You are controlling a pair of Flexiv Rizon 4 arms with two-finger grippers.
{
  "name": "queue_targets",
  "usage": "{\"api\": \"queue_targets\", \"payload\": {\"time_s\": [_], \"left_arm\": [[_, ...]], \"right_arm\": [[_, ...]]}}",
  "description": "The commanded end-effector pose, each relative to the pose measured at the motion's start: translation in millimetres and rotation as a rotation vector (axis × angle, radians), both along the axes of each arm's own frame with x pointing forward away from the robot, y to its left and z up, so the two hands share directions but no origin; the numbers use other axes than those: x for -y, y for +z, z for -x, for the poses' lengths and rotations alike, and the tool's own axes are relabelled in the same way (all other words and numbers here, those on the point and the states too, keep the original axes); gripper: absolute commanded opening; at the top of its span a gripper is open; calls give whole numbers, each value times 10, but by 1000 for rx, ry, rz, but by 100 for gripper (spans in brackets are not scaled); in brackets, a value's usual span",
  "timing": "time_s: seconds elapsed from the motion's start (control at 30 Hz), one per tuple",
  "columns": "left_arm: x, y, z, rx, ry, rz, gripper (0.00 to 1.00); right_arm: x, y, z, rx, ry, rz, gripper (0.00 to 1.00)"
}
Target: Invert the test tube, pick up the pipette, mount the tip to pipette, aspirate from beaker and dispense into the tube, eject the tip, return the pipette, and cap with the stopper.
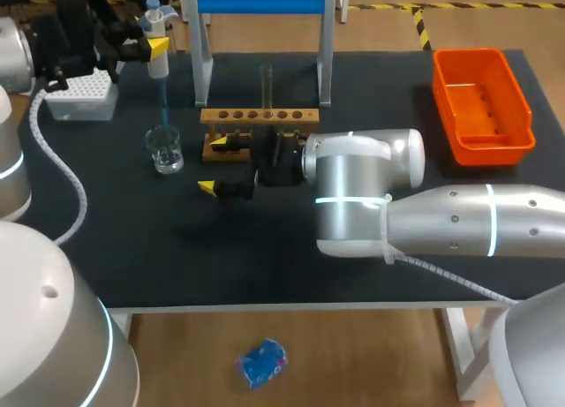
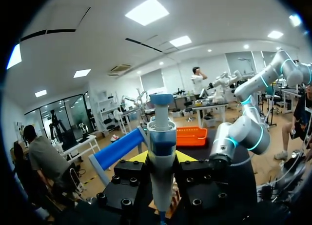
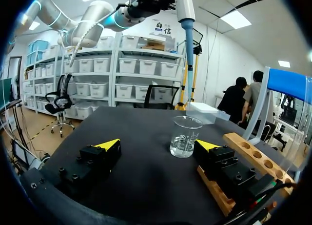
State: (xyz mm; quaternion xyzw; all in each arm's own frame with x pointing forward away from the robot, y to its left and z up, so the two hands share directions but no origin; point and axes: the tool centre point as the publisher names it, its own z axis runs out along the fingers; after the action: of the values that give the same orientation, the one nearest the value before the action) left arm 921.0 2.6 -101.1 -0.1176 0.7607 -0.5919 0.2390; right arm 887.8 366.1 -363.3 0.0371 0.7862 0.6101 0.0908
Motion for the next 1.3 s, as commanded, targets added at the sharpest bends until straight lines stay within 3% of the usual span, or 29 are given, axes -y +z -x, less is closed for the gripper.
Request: {"api": "queue_targets", "payload": {"time_s": [0.03,0.23,1.1,1.3], "left_arm": [[12,-72,-1,6,6,8,0],[17,-195,-22,-17,4,2,0],[18,-196,-22,-15,6,5,0],[49,-201,-33,9,10,-5,0]], "right_arm": [[-13,-15,12,3,-6,-2,100],[-13,-15,12,3,-6,-2,100],[-13,-15,12,3,-6,-2,100],[-13,-15,12,3,-6,-2,100]]}}
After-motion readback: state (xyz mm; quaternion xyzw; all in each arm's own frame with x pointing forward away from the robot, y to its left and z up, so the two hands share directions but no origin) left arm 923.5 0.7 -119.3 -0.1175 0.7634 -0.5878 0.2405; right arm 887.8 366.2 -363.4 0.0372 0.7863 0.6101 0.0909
